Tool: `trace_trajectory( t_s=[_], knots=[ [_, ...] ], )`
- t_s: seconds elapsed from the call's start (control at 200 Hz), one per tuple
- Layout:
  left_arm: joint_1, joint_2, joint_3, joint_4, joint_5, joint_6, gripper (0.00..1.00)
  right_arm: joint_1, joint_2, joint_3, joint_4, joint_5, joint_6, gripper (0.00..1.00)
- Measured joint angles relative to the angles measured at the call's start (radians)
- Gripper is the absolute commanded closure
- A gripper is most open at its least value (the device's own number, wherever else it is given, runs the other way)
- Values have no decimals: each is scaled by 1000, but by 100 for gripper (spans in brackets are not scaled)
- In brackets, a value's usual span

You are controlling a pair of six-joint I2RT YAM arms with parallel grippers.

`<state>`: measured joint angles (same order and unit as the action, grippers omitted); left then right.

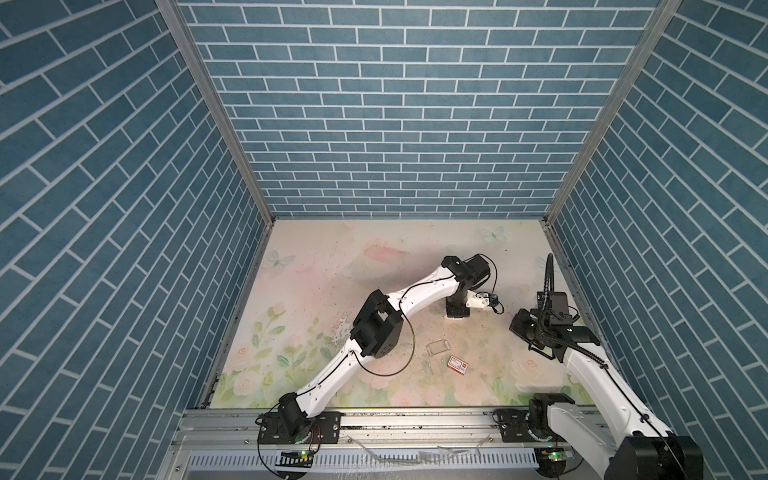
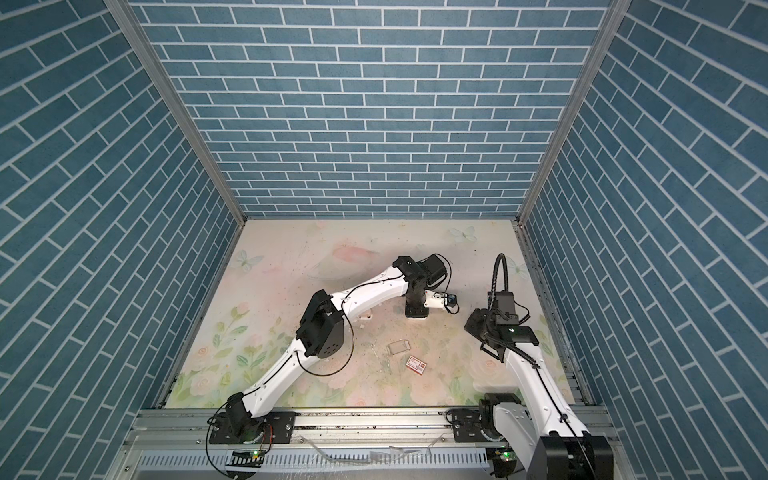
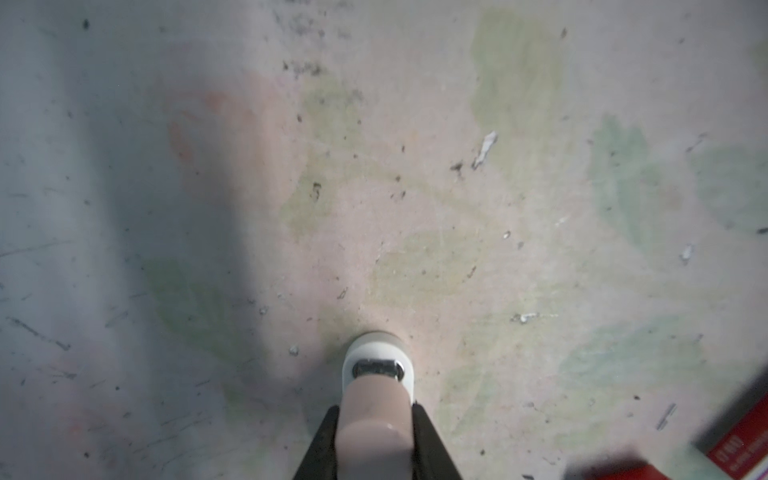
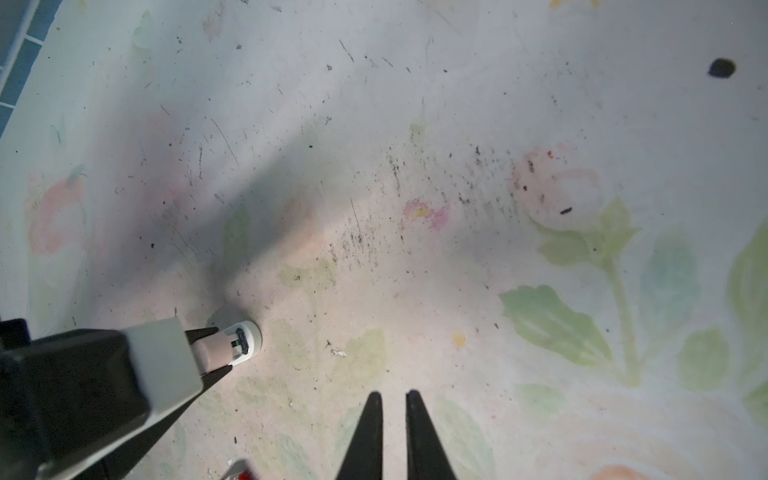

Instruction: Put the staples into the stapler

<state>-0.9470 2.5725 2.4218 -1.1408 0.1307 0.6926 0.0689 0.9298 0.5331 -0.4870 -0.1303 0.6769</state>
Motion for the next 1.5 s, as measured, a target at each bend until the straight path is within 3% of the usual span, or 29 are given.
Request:
trace_trajectory(
  t_s=[0.385, 0.715, 0.95, 0.97, 1.02, 1.045, 1.075, 1.09, 1.135, 1.29, 1.5],
  knots=[
    [2, -49, -26, -13, -11, -1, 64, 0, -9, -2, 0, 0, 0, 84],
    [2, -134, -135, 5, 13, -11, 37, 0, -9, -2, 5, -3, -1, 73],
    [7, -324, -326, 52, 40, -30, 16, 0, -22, -2, 50, -7, -35, 47],
    [9, -344, -342, 57, 45, -29, 15, 0, -26, -2, 59, -5, -39, 38],
    [18, -404, -390, 73, 58, -40, 12, 0, -35, -2, 78, -2, -63, 30],
    [23, -428, -410, 79, 63, -43, 11, 0, -40, -1, 88, 2, -68, 19],
    [34, -466, -436, 86, 72, -51, 10, 0, -45, 1, 98, 10, -75, 4],
    [39, -482, -447, 91, 76, -54, 9, 0, -46, 2, 104, 15, -85, 2],
    [59, -534, -490, 111, 84, -61, 1, 0, -48, 8, 122, 31, -108, 2],
    [174, -731, -691, 203, 99, -109, 1, 0, -51, 11, 217, 97, -191, 1],
    [397, -956, -1009, 378, 94, -195, 0, -2, -42, 10, 322, 209, -320, 1]
  ],
)
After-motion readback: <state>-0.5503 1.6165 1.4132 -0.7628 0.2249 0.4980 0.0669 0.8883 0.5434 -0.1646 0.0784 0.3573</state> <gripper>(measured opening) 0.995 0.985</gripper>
